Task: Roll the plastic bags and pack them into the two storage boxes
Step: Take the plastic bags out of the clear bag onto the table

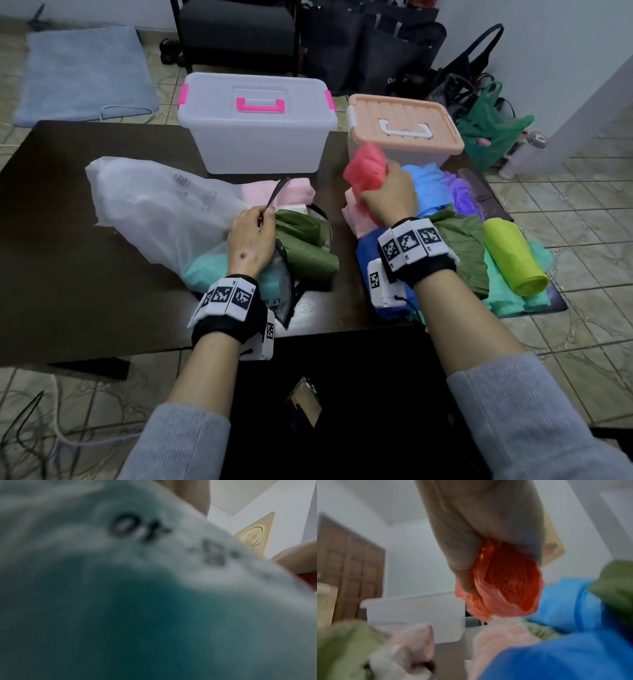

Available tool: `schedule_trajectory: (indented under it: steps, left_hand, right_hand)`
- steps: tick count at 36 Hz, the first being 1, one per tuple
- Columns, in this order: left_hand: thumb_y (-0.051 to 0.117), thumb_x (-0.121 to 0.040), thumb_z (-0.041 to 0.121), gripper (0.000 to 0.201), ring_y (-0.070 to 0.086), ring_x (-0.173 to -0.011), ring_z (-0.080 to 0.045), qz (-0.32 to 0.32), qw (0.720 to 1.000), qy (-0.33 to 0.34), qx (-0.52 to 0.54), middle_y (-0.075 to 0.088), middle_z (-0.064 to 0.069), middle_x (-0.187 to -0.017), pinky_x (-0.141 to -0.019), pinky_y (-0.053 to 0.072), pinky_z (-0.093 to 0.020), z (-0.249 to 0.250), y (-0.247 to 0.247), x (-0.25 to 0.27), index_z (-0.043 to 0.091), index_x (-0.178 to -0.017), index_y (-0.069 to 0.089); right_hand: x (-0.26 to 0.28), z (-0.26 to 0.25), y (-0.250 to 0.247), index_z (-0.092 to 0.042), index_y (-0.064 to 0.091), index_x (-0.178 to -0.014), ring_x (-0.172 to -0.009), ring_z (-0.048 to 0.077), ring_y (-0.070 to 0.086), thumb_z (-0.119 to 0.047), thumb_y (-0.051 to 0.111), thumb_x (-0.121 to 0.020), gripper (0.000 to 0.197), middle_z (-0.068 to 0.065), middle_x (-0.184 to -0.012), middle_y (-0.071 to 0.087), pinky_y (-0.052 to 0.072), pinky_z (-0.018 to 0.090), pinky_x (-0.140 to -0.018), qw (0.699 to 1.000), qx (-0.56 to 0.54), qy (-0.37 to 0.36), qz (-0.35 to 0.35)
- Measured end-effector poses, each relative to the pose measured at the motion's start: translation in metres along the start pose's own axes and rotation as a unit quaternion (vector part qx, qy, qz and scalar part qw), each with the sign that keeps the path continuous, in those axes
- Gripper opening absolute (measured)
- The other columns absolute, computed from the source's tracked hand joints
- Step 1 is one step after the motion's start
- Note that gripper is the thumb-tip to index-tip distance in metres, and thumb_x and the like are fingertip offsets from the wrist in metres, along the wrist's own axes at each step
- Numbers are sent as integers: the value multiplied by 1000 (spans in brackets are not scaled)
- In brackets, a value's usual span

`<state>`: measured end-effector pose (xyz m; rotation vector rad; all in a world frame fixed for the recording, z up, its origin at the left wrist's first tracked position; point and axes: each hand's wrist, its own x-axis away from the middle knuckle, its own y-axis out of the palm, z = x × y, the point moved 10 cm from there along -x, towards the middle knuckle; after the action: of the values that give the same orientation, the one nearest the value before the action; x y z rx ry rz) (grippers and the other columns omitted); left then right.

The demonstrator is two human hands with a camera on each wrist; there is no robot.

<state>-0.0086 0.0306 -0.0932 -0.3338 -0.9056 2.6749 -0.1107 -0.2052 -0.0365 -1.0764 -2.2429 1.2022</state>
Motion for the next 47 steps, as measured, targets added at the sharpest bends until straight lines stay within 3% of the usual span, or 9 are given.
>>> schedule_trajectory:
  steps: [7, 15, 19, 22, 29, 33, 36, 40, 47]
  left_hand:
    - [36, -101, 29, 37, 53, -101, -26, 1, 1000, 1, 9, 62, -14, -107, -89, 38, -35, 0, 0, 1, 5, -110, 63]
    - [36, -101, 30, 37, 54, -101, -28, 0, 1000, -3, 14, 63, -13, -107, -91, 41, -38, -1, 0, 0, 5, -110, 63]
    - [37, -100, 30, 37, 54, -102, -29, 1, 1000, -5, 14, 63, -14, -108, -92, 42, -40, -2, 0, 0, 5, -111, 63]
    - [37, -101, 30, 37, 54, -102, -28, 0, 1000, -5, 15, 63, -13, -109, -92, 41, -38, -2, 0, 0, 5, -111, 63]
    - [37, -101, 29, 37, 54, -103, -29, -3, 1000, -8, 16, 63, -15, -110, -93, 41, -39, -2, 0, 1, 5, -111, 63]
    - [38, -100, 30, 36, 55, -102, -28, 0, 1000, -9, 23, 63, -14, -109, -91, 41, -37, -1, -2, 1, 6, -110, 64]
    - [39, -100, 28, 36, 56, -103, -29, 0, 1000, -6, 21, 64, -16, -109, -88, 39, -34, 0, -3, 2, 5, -109, 64]
    - [41, -99, 30, 36, 55, -108, -27, 1, 999, -23, 42, 63, -14, -115, -93, 38, -33, -2, -6, 3, 6, -114, 63]
    - [42, -98, 30, 33, 57, -101, -26, 15, 995, -42, 90, 66, -10, -108, -93, 42, -37, -10, -7, 5, 9, -106, 65]
  right_hand:
    - [-3, -11, -9, -11, 24, -145, -118, 36, 44, -5, 32, -97, 49, 18, -132, 40, 36, 45, -91, 960, 258, -44, 95]
    - [0, 24, 42, -19, -4, -151, -143, 37, 4, -19, 46, -94, 76, 13, -158, -5, 14, 53, -113, 956, 260, 24, -138]
    - [1, 18, 47, -17, -7, -151, -144, 35, -11, -50, 40, -94, 81, 9, -157, -17, -5, 52, -114, 961, 212, 41, -170]
    - [2, 14, 48, -18, -4, -152, -144, 31, -15, -45, 27, -99, 67, 6, -158, -17, -8, 52, -114, 965, 209, 23, -157]
    - [7, 6, 49, -11, 1, -152, -144, 33, -13, -35, 31, -100, 64, 11, -158, -10, -5, 50, -115, 968, 182, 3, -170]
    - [19, -39, 39, -9, 24, -147, -145, 32, 1, -29, 44, -94, 60, 14, -156, 11, 2, 45, -118, 978, 115, -151, -93]
    - [55, -70, 64, -9, 26, -147, -142, 28, 18, -41, 62, -83, 79, 13, -151, 25, 14, 41, -117, 935, 88, -291, -184]
    - [93, -66, 108, -12, 17, -149, -140, 25, 21, -42, 82, -65, 110, 10, -150, 26, 18, 40, -116, 888, 139, -307, -312]
    - [104, -61, 116, -12, 35, -142, -134, 31, 25, -27, 80, -67, 89, 13, -143, 26, 28, 41, -111, 894, 146, -312, -287]
